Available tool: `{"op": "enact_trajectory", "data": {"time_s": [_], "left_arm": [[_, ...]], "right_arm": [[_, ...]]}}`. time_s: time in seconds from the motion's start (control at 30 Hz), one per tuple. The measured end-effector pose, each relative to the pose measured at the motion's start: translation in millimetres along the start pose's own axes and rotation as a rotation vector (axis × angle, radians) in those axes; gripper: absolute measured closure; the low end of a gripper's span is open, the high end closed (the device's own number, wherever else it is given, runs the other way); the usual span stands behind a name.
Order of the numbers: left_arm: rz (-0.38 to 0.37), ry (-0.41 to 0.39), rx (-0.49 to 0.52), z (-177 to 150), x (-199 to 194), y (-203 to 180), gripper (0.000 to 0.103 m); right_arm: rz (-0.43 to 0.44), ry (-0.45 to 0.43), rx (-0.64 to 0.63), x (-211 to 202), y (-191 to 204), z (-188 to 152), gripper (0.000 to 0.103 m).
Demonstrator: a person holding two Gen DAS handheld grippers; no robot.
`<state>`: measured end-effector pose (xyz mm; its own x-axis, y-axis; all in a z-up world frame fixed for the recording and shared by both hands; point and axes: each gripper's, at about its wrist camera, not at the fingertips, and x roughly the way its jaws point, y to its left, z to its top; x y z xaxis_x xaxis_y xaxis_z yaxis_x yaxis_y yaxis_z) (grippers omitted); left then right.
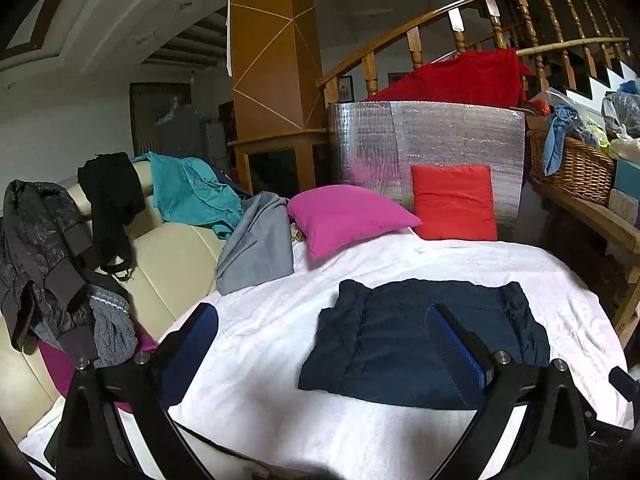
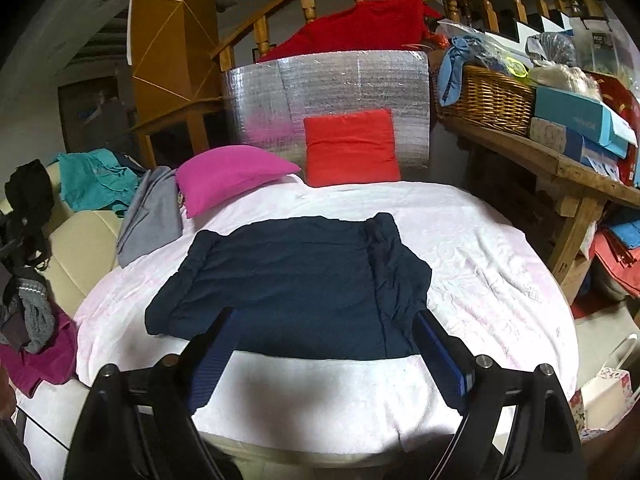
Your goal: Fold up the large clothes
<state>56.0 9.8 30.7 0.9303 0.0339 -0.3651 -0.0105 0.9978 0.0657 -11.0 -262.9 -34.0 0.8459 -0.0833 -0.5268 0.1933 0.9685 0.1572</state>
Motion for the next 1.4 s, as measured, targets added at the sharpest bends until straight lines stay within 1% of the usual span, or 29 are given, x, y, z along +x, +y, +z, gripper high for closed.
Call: {"op": "enact_trajectory", "data": {"time_s": [0.43, 0.77, 1.1, 1.3, 1.4], "left_arm": [[0.002, 0.000, 0.033, -4.2, 4.7, -9.7, 0.000], [0.008, -0.014, 0.024, -2.3, -0.8, -6.3, 0.000], [0.003, -0.023, 0.001, 5.7, -10.4, 3.8, 0.000], [0.008, -0.007, 0.010, 10.4, -5.3, 5.6, 0.000], [0.024, -0.003, -0.002, 15.4, 0.6, 8.5, 0.000]], "right_arm": [[0.004, 0.011, 0.012, 3.9, -0.8, -1.6, 0.013], [0.001, 0.014, 0.006, 2.5, 2.2, -0.7, 0.013], [-0.004, -0.016, -0.007, -11.9, 3.9, 11.7, 0.013], [0.010, -0.009, 0.004, -3.9, 3.4, 20.5, 0.013], [0.018, -0.007, -0.006, 3.2, 8.1, 27.7, 0.013]]}}
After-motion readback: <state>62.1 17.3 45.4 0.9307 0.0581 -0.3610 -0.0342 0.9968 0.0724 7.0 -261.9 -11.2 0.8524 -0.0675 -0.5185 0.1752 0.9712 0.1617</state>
